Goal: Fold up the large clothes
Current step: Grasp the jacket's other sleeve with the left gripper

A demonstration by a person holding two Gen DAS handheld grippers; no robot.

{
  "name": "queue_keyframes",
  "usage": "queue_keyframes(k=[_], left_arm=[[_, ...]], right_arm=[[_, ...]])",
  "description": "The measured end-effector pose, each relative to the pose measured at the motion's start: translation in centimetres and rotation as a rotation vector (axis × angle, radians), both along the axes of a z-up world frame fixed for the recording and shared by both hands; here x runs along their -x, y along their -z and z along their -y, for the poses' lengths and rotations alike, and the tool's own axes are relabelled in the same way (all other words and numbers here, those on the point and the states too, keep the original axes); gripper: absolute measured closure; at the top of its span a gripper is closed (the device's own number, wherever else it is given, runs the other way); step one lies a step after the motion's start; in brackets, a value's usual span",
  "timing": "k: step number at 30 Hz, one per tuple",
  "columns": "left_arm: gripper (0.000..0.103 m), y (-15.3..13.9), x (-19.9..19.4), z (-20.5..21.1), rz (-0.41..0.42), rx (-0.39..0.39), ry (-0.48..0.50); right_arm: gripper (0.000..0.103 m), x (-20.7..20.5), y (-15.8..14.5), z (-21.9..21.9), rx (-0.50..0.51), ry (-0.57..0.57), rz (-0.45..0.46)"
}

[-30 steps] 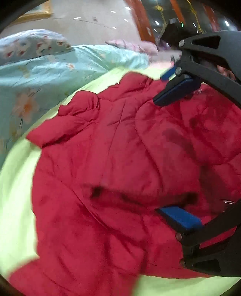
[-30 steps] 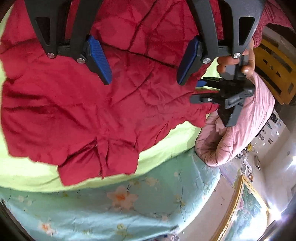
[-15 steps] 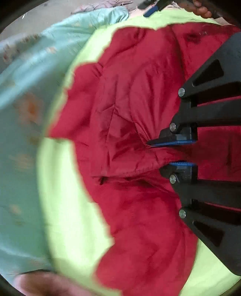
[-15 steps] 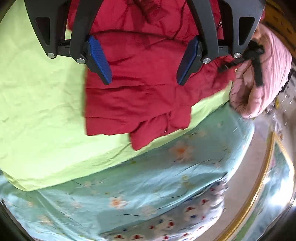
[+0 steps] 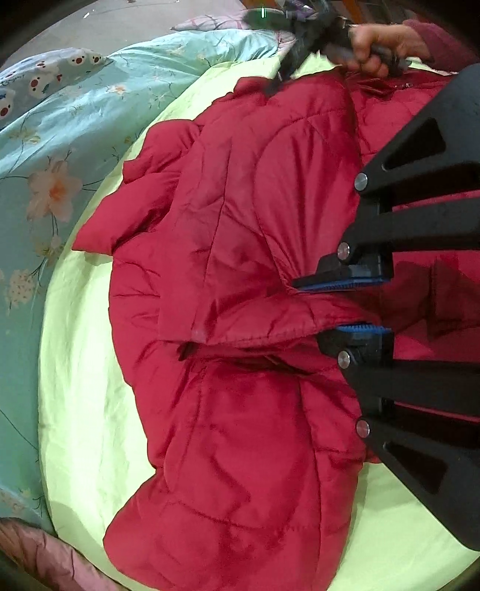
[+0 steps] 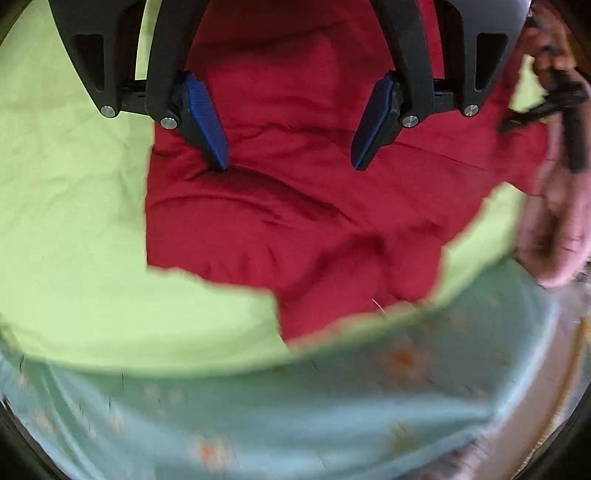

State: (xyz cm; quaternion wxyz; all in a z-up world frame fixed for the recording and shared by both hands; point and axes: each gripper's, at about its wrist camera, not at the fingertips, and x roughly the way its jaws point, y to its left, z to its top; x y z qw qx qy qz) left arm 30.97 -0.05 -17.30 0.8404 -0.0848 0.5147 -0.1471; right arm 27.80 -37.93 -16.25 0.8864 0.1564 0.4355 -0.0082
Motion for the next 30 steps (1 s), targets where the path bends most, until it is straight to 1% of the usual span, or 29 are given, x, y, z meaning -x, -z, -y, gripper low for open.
queue_keyframes(k=[1,2,3,4,7,9,11,13,16,18,20,21,24,25,26,28,29,30], left_arm=[[0.089,0.0,0.0,0.2,0.002,-0.006,0.001],[0.088,0.1,0.0,0.3,0.003,-0.015,0.001],[0.088,0.2,0.0,0.3,0.003,-0.018,0.001],[0.088,0.3,0.0,0.2,0.001,-0.015,0.0],[0.087,0.5,-0.2,0.1,-0.006,-0.008,-0.004],[0.086,0.5,-0.2,0.3,-0.006,-0.022,-0.004],[0.086,0.4,-0.1,0.6,0.003,-0.052,0.001],[0.086,0.3,-0.1,0.9,0.008,-0.067,0.0],[0.085,0.4,-0.1,1.0,0.011,-0.071,-0.003],[0.083,0.3,-0.1,0.7,0.008,-0.058,-0.001],[0.081,0.1,0.0,0.3,0.012,-0.035,-0.002],[0.079,0.1,0.1,0.1,0.011,-0.031,-0.003],[0.075,-0.3,0.4,-0.8,0.012,-0.003,-0.018],[0.075,-0.5,0.6,-1.0,0.01,0.005,-0.025],[0.075,-0.9,0.9,-1.4,0.014,0.017,-0.031],[0.072,-2.0,1.7,-2.2,0.038,0.033,-0.046],[0.066,-2.8,2.2,-2.8,0.055,0.036,-0.063],[0.056,-3.5,2.6,-3.5,0.073,0.046,-0.084]], right_arm=[[0.033,-0.6,1.4,0.0,0.004,-0.008,-0.029],[0.032,-0.6,1.9,-0.2,0.024,-0.007,-0.013],[0.031,-0.5,1.8,-0.6,0.052,-0.012,0.004],[0.031,-0.5,1.7,-1.1,0.083,-0.015,-0.003],[0.031,-0.4,1.5,-1.0,0.089,-0.019,-0.011],[0.031,0.0,0.8,-1.0,0.091,-0.019,-0.008],[0.032,0.8,-0.2,-1.2,0.099,-0.008,0.009],[0.031,2.1,-1.4,-1.6,0.1,0.004,0.028],[0.031,3.2,-1.7,-2.8,0.151,-0.002,0.037],[0.031,3.3,-1.1,-3.3,0.181,-0.017,0.028],[0.031,2.6,0.0,-3.5,0.19,-0.033,-0.019],[0.031,2.3,0.3,-3.5,0.194,-0.034,-0.027],[0.03,1.5,0.4,-3.6,0.2,-0.034,-0.044],[0.027,1.2,0.4,-3.6,0.2,-0.037,-0.049],[0.027,1.1,0.4,-3.7,0.202,-0.036,-0.054],[0.027,1.4,-0.2,-3.8,0.187,-0.024,-0.056],[0.028,1.8,-0.7,-3.9,0.165,-0.02,-0.049],[0.028,2.3,-1.3,-4.0,0.136,-0.018,-0.036]])
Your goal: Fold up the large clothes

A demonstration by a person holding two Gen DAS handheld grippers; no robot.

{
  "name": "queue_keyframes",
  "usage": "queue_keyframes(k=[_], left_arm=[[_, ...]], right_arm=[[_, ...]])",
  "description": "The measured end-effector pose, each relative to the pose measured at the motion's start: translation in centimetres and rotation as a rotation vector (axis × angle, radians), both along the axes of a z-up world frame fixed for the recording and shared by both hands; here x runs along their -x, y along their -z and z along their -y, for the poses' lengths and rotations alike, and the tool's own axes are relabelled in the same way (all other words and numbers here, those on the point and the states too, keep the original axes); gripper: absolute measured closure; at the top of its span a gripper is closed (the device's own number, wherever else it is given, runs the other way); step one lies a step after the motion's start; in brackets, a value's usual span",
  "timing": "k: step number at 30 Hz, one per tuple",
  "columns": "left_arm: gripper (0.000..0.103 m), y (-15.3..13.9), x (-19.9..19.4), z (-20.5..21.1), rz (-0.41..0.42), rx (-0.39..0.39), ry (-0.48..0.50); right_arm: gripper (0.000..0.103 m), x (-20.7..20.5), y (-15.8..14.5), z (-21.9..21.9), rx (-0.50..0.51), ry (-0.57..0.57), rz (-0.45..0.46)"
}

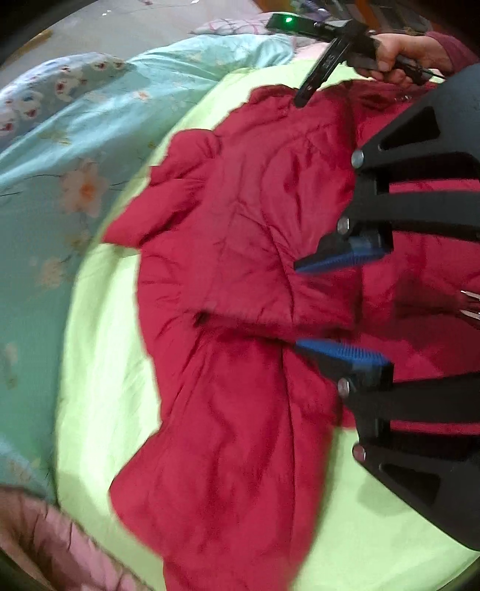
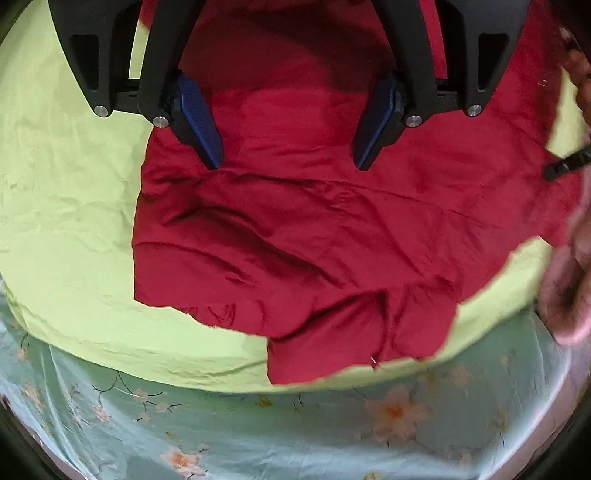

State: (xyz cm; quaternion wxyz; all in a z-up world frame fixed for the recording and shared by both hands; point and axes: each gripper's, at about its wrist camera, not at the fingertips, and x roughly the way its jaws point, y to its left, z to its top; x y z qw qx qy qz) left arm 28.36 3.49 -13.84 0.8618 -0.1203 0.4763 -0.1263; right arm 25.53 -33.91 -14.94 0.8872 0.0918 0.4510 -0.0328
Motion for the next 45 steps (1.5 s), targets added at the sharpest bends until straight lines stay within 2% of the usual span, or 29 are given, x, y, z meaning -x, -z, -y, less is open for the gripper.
queue_keyframes(k=[2,6,8,10,16,22,25,28,30,35,38,40,42,43,44,45], left_arm=[[0.05,-1.0,0.7,-1.8,0.023,0.011,-0.055],[0.05,-2.0,2.0,-6.1,0.041,0.033,-0.166],[0.05,-2.0,2.4,-8.1,0.037,0.018,-0.223],[0.05,-1.6,2.7,-10.2,0.025,0.015,-0.272],[0.05,1.1,3.1,-16.8,-0.044,0.051,-0.437],[0.049,3.8,2.1,-21.7,-0.097,0.076,-0.586],[0.049,5.8,1.2,-24.2,-0.139,0.12,-0.67],[0.049,7.3,-0.2,-26.3,-0.137,0.186,-0.713],[0.037,7.2,-1.0,-27.0,-0.108,0.216,-0.73],[0.025,7.1,-3.0,-27.9,-0.071,0.229,-0.773],[0.026,6.9,-3.5,-28.2,-0.053,0.211,-0.787],[0.036,6.3,-3.7,-27.7,-0.037,0.166,-0.773],[0.06,5.6,-4.2,-27.2,-0.023,0.128,-0.75],[0.066,5.3,-4.2,-27.1,-0.016,0.129,-0.743],[0.08,4.9,-4.0,-27.0,-0.003,0.137,-0.732],[0.087,4.3,-3.7,-26.8,0.016,0.144,-0.72]], right_arm=[[0.027,1.0,-1.3,-0.5,-0.052,0.0,0.025],[0.018,2.4,-3.1,-2.7,-0.066,-0.025,0.022],[0.009,2.9,-3.5,-3.8,-0.063,-0.028,0.008],[0.008,3.9,-4.1,-5.1,-0.068,-0.048,0.025],[0.006,5.4,-4.9,-8.4,-0.07,-0.159,0.033],[0.006,5.7,-5.2,-10.4,-0.045,-0.218,0.066],[0.006,5.3,-5.1,-10.5,-0.057,-0.232,0.087],[0.006,5.0,-4.8,-10.3,-0.062,-0.22,0.087],[0.006,4.8,-4.4,-9.8,-0.071,-0.204,0.074],[0.006,4.3,-3.6,-8.9,-0.101,-0.181,0.05],[0.006,4.3,-3.6,-8.7,-0.107,-0.177,0.054],[0.006,4.1,-3.6,-8.6,-0.104,-0.179,0.061],[0.006,3.8,-3.6,-8.5,-0.099,-0.179,0.069],[0.006,3.5,-3.6,-8.4,-0.104,-0.179,0.07],[0.006,3.4,-3.5,-8.3,-0.112,-0.178,0.07],[0.006,3.3,-3.4,-8.1,-0.122,-0.172,0.071]])
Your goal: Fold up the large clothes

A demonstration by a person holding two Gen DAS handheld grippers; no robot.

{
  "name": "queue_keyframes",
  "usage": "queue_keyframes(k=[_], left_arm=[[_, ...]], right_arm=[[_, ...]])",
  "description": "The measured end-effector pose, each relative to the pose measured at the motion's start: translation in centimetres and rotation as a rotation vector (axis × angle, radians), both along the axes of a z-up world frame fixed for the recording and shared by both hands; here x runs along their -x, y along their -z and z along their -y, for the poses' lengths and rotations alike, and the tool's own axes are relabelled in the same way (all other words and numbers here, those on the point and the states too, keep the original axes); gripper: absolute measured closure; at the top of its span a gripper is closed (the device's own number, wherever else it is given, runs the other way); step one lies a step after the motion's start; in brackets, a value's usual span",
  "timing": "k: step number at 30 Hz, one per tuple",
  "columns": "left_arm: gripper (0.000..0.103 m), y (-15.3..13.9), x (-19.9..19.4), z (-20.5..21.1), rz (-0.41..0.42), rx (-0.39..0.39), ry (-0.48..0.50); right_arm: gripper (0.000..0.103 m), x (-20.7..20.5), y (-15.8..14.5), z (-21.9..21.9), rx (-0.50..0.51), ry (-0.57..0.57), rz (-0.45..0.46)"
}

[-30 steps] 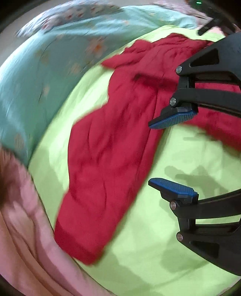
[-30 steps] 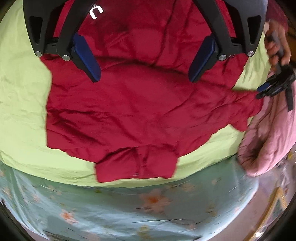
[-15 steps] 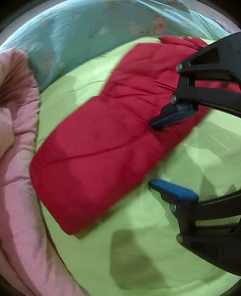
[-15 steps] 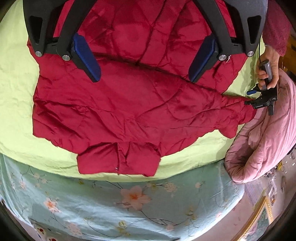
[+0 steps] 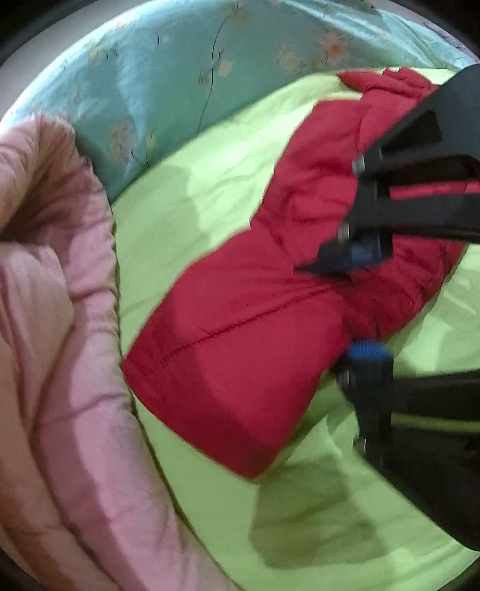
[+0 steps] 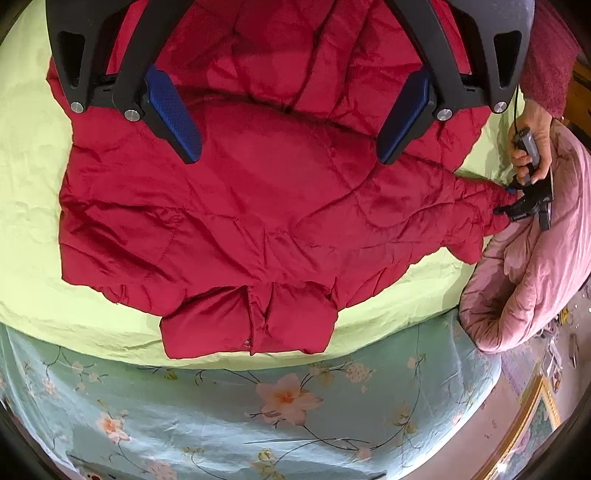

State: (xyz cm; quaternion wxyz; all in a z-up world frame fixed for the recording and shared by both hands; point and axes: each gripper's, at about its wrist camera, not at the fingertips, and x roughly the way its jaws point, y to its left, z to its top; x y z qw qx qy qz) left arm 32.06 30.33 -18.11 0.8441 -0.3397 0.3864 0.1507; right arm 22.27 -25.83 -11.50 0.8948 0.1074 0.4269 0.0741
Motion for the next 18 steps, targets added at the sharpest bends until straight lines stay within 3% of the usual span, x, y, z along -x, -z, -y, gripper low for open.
queue_keyframes(k=[7,18], left_arm=[[0.093,-5.1,1.7,4.2,0.119,-0.111,0.087],[0.096,-10.1,3.3,13.3,0.286,-0.134,0.308]], right_arm=[[0.006,-0.2,1.0,1.0,-0.044,0.034,-0.036],[0.006,0.9,0.1,2.8,-0.08,0.073,-0.005]])
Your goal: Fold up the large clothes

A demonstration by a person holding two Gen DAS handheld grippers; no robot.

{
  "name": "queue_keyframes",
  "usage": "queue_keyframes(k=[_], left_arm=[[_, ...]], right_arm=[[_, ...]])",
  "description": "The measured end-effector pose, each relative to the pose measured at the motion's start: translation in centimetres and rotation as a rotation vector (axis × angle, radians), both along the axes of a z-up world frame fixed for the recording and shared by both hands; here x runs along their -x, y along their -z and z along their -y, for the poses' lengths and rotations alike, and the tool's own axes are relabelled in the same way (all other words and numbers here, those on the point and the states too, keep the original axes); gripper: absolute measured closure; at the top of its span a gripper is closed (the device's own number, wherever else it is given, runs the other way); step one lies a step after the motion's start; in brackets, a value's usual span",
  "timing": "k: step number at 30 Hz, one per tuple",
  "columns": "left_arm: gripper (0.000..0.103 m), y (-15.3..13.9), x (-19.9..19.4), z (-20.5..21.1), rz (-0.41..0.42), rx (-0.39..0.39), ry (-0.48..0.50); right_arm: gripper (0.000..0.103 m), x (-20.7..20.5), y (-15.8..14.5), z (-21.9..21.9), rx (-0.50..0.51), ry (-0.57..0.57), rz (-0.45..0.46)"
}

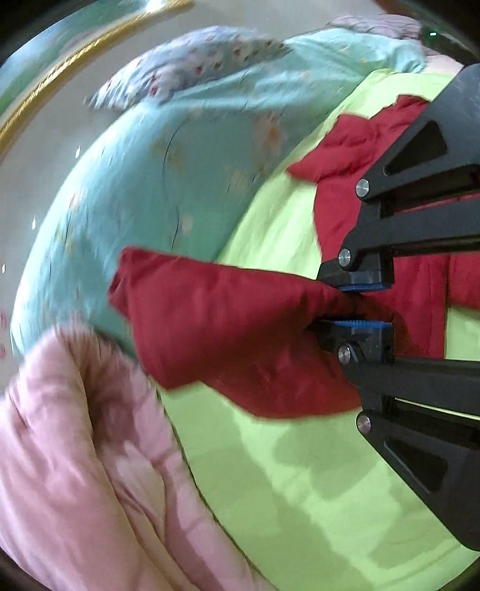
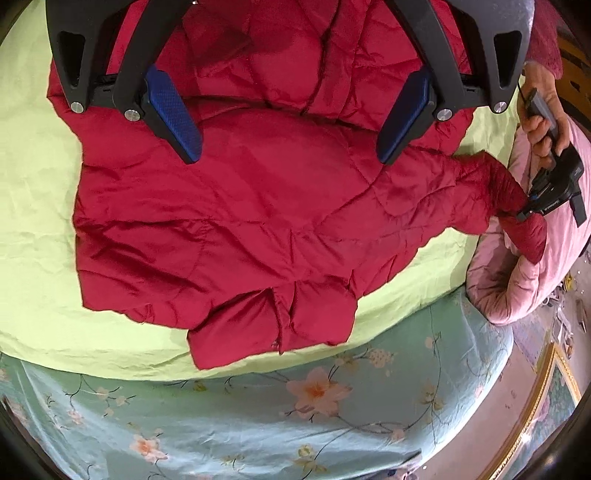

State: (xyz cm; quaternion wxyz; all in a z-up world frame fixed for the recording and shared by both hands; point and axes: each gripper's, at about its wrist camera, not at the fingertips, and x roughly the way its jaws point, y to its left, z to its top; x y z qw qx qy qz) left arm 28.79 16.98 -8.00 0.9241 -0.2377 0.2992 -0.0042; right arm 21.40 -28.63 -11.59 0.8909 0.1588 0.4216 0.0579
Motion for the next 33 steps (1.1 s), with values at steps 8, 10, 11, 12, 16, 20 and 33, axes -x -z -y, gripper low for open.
queue_keyframes(k=[8,10,11,12,16,20,33], left_arm=[[0.097,-1.1,0.4,6.1,0.035,-0.03,0.132],[0.097,-1.1,0.7,7.5,0.033,-0.028,0.167],[0.097,-1.0,1.0,8.1,0.032,-0.027,0.185],[0.097,-1.0,1.2,9.1,0.032,-0.03,0.206],[0.097,-1.2,2.3,13.1,0.033,-0.037,0.291],[0.097,-0.5,3.2,18.0,0.015,-0.039,0.39],[0.097,4.0,4.1,29.6,-0.09,-0.12,0.602]], right_arm=[[0.006,0.5,-0.7,1.3,-0.026,0.028,0.02],[0.006,0.6,-0.7,1.6,-0.039,0.034,0.019],[0.006,0.6,-0.7,1.7,-0.046,0.037,0.019],[0.006,0.6,-0.7,1.9,-0.056,0.04,0.019],[0.006,0.8,-0.6,2.6,-0.099,0.051,0.024],[0.007,1.0,-0.5,3.7,-0.168,0.071,0.028],[0.007,1.5,-0.8,6.8,-0.266,0.108,0.063]])
